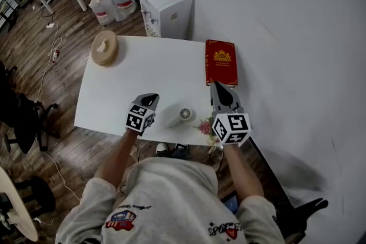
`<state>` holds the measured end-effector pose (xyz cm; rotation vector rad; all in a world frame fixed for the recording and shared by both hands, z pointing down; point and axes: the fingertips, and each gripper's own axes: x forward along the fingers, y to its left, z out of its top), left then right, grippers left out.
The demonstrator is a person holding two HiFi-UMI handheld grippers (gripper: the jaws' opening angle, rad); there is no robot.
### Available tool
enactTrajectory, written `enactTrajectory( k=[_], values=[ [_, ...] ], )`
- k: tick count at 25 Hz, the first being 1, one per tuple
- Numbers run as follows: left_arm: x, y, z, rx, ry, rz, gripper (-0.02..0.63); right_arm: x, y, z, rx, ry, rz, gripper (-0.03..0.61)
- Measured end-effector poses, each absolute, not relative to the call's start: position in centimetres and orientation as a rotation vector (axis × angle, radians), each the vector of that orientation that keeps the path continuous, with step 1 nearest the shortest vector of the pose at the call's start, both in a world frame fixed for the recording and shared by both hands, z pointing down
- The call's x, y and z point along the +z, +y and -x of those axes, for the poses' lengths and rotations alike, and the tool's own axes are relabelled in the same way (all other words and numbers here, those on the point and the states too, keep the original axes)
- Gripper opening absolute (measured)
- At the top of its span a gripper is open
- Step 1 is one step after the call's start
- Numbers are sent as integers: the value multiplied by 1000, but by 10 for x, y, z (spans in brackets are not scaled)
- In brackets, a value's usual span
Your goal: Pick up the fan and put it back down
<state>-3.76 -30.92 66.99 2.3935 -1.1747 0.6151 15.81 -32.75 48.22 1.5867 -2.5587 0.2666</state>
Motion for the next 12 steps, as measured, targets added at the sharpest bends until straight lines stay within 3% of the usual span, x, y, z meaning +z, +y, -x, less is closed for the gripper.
enactTrajectory(
  k=[12],
  values=[
    [521, -341, 113, 341, -1554, -2505, 5, 457, -349, -104, 178, -2667, -1490, -9]
  ],
)
